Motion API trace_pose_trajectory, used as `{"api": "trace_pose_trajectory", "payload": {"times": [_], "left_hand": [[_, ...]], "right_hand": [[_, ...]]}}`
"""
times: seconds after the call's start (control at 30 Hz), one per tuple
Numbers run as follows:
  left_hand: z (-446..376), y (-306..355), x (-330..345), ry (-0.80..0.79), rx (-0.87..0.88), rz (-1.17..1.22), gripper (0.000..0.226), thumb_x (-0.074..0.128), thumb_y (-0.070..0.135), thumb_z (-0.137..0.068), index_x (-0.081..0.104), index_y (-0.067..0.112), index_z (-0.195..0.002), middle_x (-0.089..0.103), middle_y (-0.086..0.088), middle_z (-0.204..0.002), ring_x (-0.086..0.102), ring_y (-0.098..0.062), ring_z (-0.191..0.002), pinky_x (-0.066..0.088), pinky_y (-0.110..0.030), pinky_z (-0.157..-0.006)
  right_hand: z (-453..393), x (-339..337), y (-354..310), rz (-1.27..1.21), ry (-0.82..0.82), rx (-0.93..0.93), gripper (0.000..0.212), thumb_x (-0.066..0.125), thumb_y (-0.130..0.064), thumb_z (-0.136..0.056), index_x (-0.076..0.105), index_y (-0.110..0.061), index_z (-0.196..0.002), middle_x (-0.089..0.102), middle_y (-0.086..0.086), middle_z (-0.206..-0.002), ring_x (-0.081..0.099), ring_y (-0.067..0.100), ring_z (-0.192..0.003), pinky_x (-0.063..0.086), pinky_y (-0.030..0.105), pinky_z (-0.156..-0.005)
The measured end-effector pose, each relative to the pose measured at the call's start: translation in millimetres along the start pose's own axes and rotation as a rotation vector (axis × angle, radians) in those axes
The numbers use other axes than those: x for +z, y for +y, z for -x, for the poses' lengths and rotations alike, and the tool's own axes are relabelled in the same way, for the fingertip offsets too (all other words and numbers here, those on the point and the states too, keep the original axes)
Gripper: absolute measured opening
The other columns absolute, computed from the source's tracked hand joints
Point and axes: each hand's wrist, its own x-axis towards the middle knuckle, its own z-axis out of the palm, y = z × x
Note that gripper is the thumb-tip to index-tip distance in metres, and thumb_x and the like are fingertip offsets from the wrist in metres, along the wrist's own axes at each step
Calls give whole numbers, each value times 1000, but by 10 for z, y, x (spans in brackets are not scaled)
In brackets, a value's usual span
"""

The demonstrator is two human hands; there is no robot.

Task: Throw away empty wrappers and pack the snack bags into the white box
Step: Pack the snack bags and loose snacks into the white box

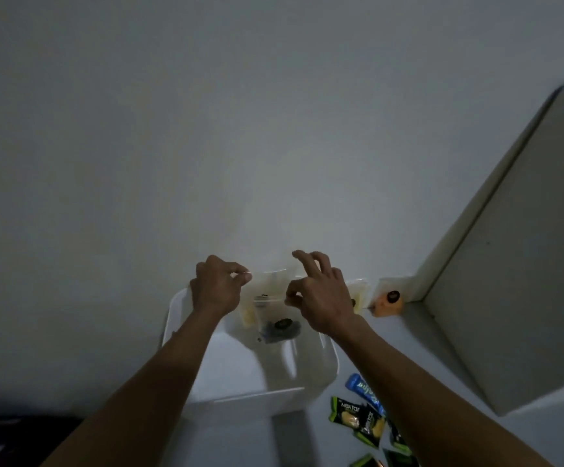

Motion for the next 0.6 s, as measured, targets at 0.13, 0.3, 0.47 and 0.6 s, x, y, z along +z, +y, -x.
{"api": "trace_pose_trajectory", "payload": {"times": [0.13,0.3,0.47,0.6], "left_hand": [[-63,-17,370,-26,-43,-51,5,74,40,-82,76,36,-81,61,-1,-104,55,-26,-105,47,-48,-91],[-80,-72,742,-37,-51,-129,7,72,37,-84,76,33,-87,51,0,-100,49,-24,-106,43,-42,-90],[-104,-136,917,-10,-95,-136,7,70,40,-85,75,35,-87,42,5,-94,47,-24,-107,38,-42,-92],[-116,-147,979,33,-110,-84,13,72,38,-84,75,32,-95,48,2,-99,49,-25,-109,38,-43,-93]], "right_hand": [[-90,383,103,14,8,63,17,64,-40,-87,77,-30,-84,2,-4,-165,-1,29,-149,23,49,-113],[-103,769,248,20,21,145,16,67,-44,-83,77,-32,-81,-4,-5,-165,-3,31,-149,24,54,-113],[-174,968,308,23,121,204,18,71,-43,-79,73,-30,-67,8,-2,-165,4,33,-147,31,52,-109],[-211,1039,342,9,185,195,11,78,-42,-75,74,-32,-77,20,2,-162,12,36,-145,35,53,-104]]}}
